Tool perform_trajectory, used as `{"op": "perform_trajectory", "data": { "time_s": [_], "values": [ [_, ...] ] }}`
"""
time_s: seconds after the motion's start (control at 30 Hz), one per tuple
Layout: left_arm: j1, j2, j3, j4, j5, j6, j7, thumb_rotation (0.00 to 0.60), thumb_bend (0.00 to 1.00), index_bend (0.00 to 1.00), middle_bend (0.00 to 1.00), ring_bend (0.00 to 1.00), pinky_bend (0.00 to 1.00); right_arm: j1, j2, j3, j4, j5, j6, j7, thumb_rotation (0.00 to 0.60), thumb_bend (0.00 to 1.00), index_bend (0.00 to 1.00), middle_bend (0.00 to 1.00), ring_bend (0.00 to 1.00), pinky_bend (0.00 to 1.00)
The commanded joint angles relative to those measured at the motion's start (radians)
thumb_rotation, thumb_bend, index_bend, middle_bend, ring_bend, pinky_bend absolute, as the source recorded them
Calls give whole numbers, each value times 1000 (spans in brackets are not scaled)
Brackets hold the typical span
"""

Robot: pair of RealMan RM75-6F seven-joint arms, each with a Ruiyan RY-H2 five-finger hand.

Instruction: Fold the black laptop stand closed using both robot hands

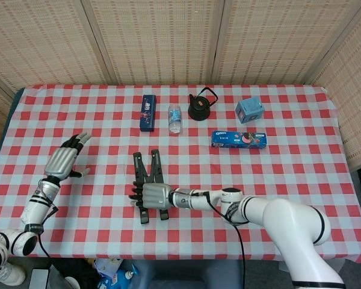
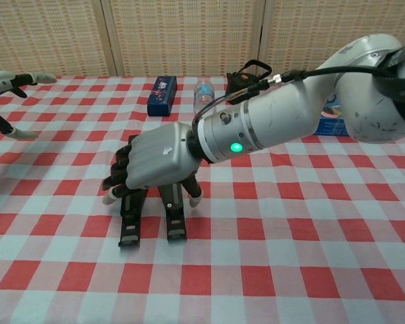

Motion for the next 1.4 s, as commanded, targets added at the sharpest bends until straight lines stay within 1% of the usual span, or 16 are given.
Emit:
{"op": "perform_trajectory", "data": {
  "time_s": [0.03,0.37,0.5,0.63,1.0,1.1,1.2,1.3,1.4],
  "values": [
    [3,-1,1,7,1,-3,-7,600,223,0,0,0,151,7,-19,-12,31,-2,17,22,600,0,0,0,0,0],
    [9,-2,1,20,6,-4,-20,600,223,0,0,0,151,28,-57,-42,93,-4,34,74,600,9,0,45,0,0],
    [10,-3,1,24,8,-6,-22,600,223,0,0,0,151,30,-68,-51,107,-2,46,86,600,26,13,102,0,0],
    [11,-4,0,25,9,-6,-25,600,223,0,0,0,151,30,-77,-61,122,-3,60,102,600,64,93,167,0,0],
    [14,-5,1,29,13,-9,-24,600,223,0,0,0,151,29,-91,-79,153,2,82,125,600,150,236,280,0,0],
    [15,-5,0,29,15,-8,-24,600,223,0,0,0,151,22,-95,-84,162,0,104,134,600,173,291,322,3,17],
    [15,-5,0,29,14,-8,-25,600,223,0,0,0,151,18,-99,-92,173,-6,125,149,600,193,353,364,34,47],
    [16,-5,1,29,17,-8,-24,600,223,0,0,0,151,14,-100,-95,180,-6,140,159,600,201,384,386,58,61],
    [17,-5,3,28,18,-10,-21,600,222,0,0,0,151,13,-98,-99,183,-8,146,161,600,206,393,393,67,67]
  ]
}}
